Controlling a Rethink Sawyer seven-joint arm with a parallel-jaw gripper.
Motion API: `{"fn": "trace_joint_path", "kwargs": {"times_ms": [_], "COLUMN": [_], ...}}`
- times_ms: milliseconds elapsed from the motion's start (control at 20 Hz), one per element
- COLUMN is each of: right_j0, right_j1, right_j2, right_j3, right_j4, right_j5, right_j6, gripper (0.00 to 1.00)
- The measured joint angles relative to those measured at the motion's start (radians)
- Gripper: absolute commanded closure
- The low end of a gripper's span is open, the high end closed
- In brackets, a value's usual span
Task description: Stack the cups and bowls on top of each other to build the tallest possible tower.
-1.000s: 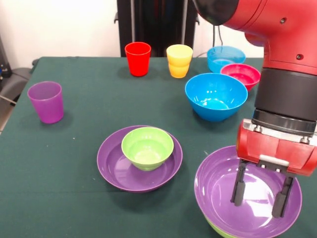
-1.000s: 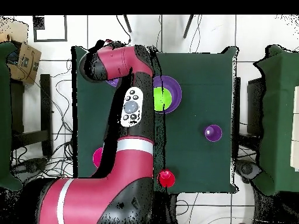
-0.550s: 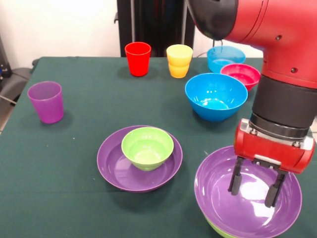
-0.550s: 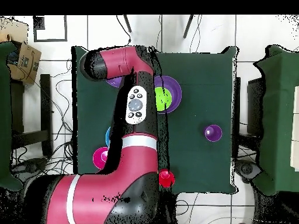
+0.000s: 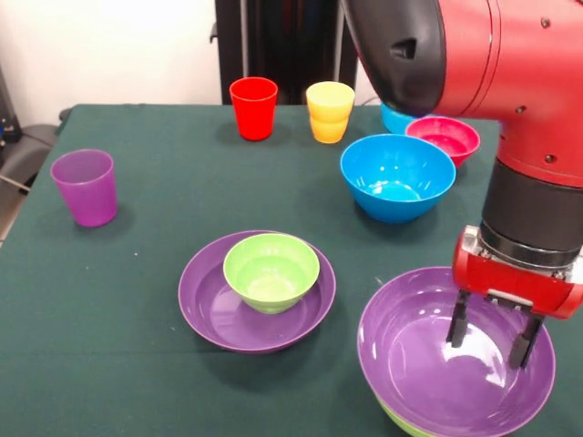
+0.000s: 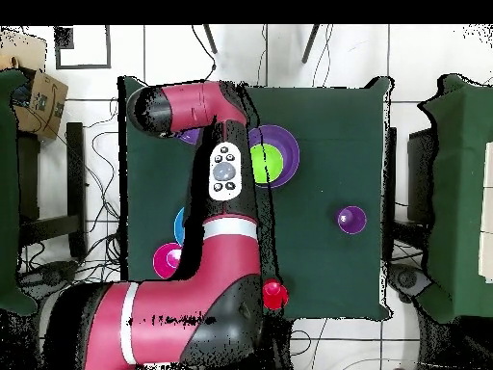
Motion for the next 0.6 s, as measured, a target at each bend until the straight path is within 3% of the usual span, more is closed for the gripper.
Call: {"fn": "trace_joint_path", "kwargs": {"times_ms": [250, 350, 600], "right_j0": [-0.01, -0.019, -0.031], "right_j1": [0.018, 0.042, 0.094], "right_j2": [0.03, 0.047, 0.071], "right_j3": [-0.002, -0.013, -0.033], "right_j4": [0.041, 0.061, 0.064], "right_j5": [0.132, 0.231, 0.281], "right_j6": [0.0, 0.0, 0.0], "gripper": [0.0, 0.0, 0.0]}}
